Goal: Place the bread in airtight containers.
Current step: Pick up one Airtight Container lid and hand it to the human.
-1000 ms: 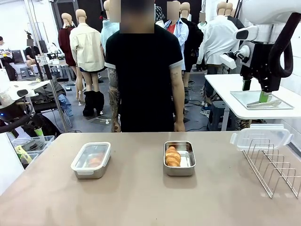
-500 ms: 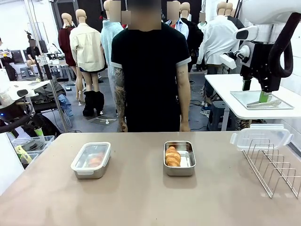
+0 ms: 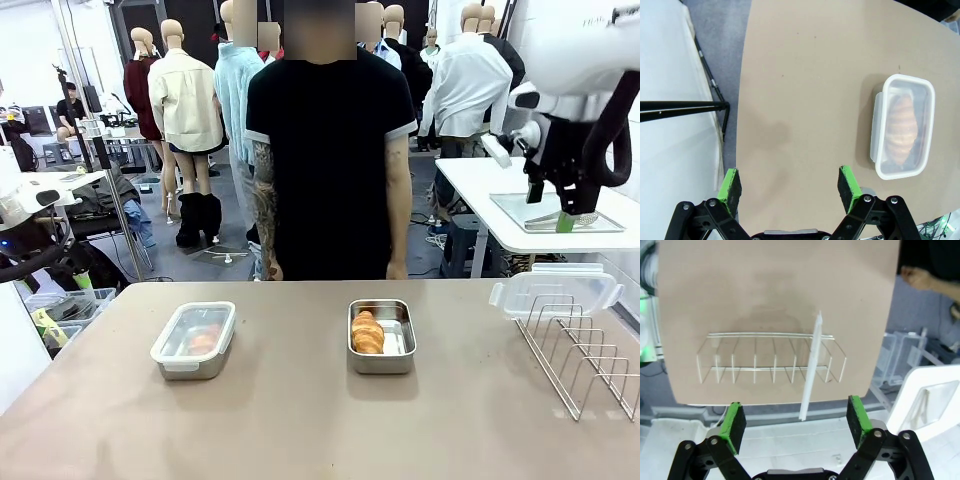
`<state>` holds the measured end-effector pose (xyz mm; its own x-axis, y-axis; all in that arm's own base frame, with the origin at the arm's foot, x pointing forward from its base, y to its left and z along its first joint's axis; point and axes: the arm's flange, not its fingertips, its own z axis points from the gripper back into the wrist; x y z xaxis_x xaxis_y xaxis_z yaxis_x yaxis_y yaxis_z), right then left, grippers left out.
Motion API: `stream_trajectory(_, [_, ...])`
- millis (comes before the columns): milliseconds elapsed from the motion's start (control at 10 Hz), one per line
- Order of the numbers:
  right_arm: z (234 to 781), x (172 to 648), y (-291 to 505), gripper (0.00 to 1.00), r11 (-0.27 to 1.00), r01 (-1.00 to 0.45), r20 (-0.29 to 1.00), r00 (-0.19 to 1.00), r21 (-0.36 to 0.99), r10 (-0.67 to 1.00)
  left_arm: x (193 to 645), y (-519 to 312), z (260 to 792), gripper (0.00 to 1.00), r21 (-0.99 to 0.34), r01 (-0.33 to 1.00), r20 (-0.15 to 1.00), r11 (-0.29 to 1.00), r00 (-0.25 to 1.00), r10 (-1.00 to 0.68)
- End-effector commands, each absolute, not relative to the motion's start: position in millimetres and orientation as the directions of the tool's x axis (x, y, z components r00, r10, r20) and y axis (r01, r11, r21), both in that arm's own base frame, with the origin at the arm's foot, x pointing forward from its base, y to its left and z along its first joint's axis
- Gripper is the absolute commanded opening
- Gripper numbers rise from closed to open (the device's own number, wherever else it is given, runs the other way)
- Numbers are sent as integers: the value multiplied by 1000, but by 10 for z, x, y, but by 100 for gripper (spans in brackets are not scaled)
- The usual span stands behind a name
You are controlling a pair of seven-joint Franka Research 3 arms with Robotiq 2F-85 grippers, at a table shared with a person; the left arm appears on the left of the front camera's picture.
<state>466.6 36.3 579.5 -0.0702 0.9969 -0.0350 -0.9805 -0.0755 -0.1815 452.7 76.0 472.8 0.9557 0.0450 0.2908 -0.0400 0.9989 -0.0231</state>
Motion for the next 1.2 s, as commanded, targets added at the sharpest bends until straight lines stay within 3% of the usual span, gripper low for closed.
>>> stream_trajectory(0, [5519,4813,238,100,-59,-978,-17,-57,-198,998,4524,771,4731,100,-21,-47,291,999,955,51])
stream_trajectory(300, [5058,5108,44,100,18,-984,20,15,-175,1000,4524,771,4731,100,-21,-47,291,999,955,51])
stream_trajectory(500, [5155,4962,85,100,23,-987,-51,32,-162,998,4524,771,4731,100,-21,-47,291,999,955,51])
stream_trajectory(900, [4996,5190,30,100,43,-980,-20,47,-195,999,4524,771,4731,100,-21,-47,291,999,955,51])
stream_trajectory(1100, [4821,5341,-46,100,80,-986,-11,82,-146,997,4524,771,4731,100,-21,-47,291,999,955,51])
